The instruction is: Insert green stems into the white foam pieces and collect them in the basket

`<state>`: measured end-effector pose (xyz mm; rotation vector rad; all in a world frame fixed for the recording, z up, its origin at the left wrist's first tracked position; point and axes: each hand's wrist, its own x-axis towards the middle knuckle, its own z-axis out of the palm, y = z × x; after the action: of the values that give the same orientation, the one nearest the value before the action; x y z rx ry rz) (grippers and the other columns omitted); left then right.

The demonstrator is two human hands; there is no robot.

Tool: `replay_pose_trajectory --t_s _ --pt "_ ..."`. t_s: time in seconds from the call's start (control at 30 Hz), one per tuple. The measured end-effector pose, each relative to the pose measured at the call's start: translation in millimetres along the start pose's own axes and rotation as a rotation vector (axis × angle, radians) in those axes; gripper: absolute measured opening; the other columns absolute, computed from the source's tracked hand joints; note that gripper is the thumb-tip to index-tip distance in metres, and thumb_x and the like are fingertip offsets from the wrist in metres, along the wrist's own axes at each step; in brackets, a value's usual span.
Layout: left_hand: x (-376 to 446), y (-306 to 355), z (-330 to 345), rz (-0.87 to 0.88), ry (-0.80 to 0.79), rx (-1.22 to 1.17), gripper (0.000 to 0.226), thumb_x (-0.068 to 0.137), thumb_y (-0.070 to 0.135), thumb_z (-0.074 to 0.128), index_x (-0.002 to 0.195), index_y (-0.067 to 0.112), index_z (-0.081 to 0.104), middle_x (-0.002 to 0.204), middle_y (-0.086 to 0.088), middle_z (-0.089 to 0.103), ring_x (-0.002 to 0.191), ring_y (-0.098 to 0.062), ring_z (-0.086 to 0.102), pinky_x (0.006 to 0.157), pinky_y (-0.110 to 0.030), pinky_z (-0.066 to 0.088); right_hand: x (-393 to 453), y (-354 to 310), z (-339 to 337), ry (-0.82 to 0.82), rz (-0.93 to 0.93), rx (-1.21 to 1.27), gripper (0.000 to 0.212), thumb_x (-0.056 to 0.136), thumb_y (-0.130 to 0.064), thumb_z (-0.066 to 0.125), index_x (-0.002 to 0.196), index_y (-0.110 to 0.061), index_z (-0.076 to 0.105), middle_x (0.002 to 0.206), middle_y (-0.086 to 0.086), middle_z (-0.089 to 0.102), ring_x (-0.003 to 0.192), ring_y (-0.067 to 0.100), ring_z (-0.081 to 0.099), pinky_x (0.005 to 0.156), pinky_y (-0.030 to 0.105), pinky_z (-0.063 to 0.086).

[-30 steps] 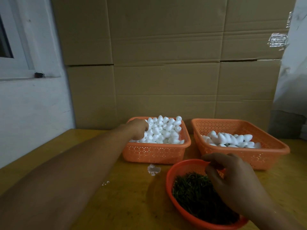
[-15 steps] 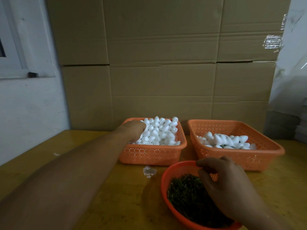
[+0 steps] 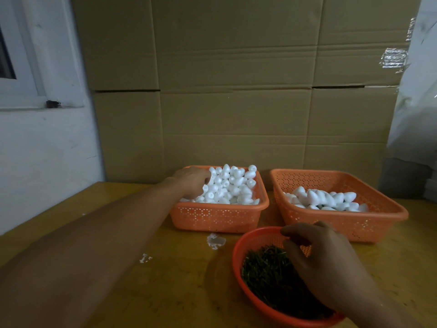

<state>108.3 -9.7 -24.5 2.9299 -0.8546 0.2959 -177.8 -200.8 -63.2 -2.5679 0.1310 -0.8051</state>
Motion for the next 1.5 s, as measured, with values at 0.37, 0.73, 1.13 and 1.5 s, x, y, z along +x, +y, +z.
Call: replay_pose_trajectory --t_s 0.37,0.73,1.13,1.5 --pt "-42.7 16.0 -1.7 0.073 0.359 -0.443 0.022 0.08 0.018 0.067 0.091 0.03 0.053 0.093 0.013 0.061 0.077 -0.012 0.057 0.064 -0.032 0.045 -0.8 -4.2 -3.1 -0.06 -0.032 -0.039 0.029 0.088 -0.027 0.072 0.116 -0.033 0.072 0.081 -0.026 0.052 0.091 0.003 0.056 0.079 0.029 0.052" --pt "-128.1 68.5 -1.0 0.19 0.476 -0.935 0.033 0.087 0.008 0.067 0.095 0.037 0.052 0.106 0.021 0.068 0.049 -0.017 0.052 0.053 -0.021 0.046 -1.3 -2.4 -6.5 -0.229 0.001 -0.13 0.03 0.085 -0.033 0.074 0.113 -0.044 0.07 0.104 -0.013 0.06 0.096 0.003 0.06 0.087 0.029 0.053" --pt "-175.7 96.7 13.5 0.317 0.276 -0.947 0.016 0.105 0.023 0.045 0.11 0.037 0.05 0.075 -0.001 0.061 0.059 -0.02 0.059 0.056 -0.046 0.05 -3.0 -6.8 -2.9 -0.374 -0.034 -0.218 0.03 0.091 -0.064 0.05 0.096 -0.04 0.068 0.086 -0.008 0.061 0.088 0.001 0.051 0.077 0.032 0.055" --pt "-186.2 103.9 11.0 0.346 0.23 -0.939 0.036 0.091 0.026 0.071 0.121 0.038 0.056 0.095 0.006 0.064 0.082 -0.016 0.065 0.069 -0.038 0.055 -5.2 -12.0 -0.8 -0.541 -0.074 -0.316 0.03 0.087 -0.047 0.061 0.117 -0.041 0.067 0.11 -0.012 0.067 0.108 0.006 0.055 0.091 0.031 0.053"
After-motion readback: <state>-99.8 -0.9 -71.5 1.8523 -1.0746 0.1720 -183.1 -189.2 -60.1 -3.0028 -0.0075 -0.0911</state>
